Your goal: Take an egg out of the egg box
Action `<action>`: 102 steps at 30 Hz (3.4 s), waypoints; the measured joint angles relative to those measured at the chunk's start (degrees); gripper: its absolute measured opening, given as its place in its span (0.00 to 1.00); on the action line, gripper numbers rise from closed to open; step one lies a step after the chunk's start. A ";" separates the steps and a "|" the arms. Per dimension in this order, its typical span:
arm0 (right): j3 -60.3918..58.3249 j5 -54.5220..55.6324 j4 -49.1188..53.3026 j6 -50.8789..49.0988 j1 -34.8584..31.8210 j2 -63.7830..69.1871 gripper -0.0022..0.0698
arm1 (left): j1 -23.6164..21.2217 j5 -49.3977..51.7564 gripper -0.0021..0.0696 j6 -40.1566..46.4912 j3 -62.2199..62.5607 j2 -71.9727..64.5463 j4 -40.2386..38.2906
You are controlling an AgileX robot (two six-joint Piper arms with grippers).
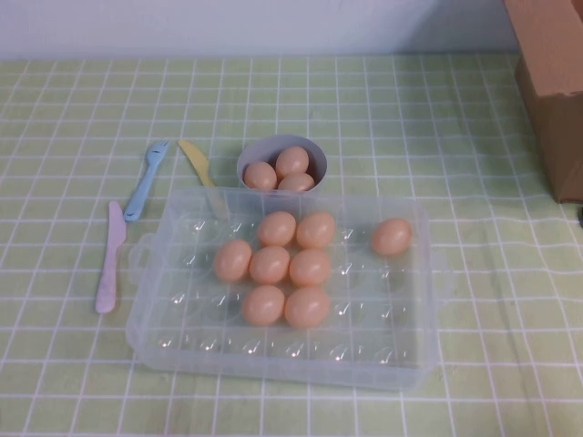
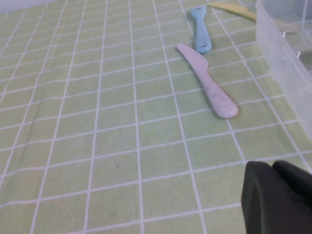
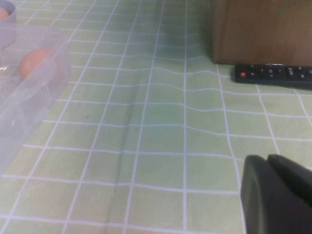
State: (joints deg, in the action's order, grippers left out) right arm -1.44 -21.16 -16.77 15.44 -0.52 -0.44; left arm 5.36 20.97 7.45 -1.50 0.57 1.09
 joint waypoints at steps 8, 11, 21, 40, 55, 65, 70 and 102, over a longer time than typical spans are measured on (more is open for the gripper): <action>0.00 0.00 0.00 0.00 0.00 0.00 0.01 | 0.00 0.00 0.02 0.00 0.00 0.00 0.03; 0.00 0.00 0.00 0.00 0.00 0.00 0.01 | 0.00 0.00 0.02 0.00 0.00 0.00 0.03; 0.00 0.00 0.00 0.00 0.00 0.00 0.01 | 0.00 0.00 0.02 0.00 0.00 0.00 0.03; 0.00 3.23 -13.80 0.00 0.00 0.00 0.01 | 0.00 0.09 0.02 -0.09 0.00 0.00 0.13; 0.00 12.36 -46.83 3.36 0.00 -0.09 0.01 | 0.00 0.09 0.02 -0.09 0.00 0.00 0.13; 8.84 -0.23 -45.53 3.74 0.00 7.38 0.01 | 0.00 0.09 0.02 -0.09 0.00 0.00 0.13; 21.48 -16.10 -35.57 3.74 0.00 22.40 0.01 | 0.00 0.09 0.02 -0.09 0.00 0.00 0.13; 70.52 -32.66 -4.25 2.28 34.42 89.12 0.01 | 0.00 0.09 0.02 -0.09 0.00 0.00 0.13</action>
State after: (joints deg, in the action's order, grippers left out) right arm 69.09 -53.82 -21.02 17.71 33.89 88.68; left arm 5.36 21.07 7.36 -1.50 0.57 1.22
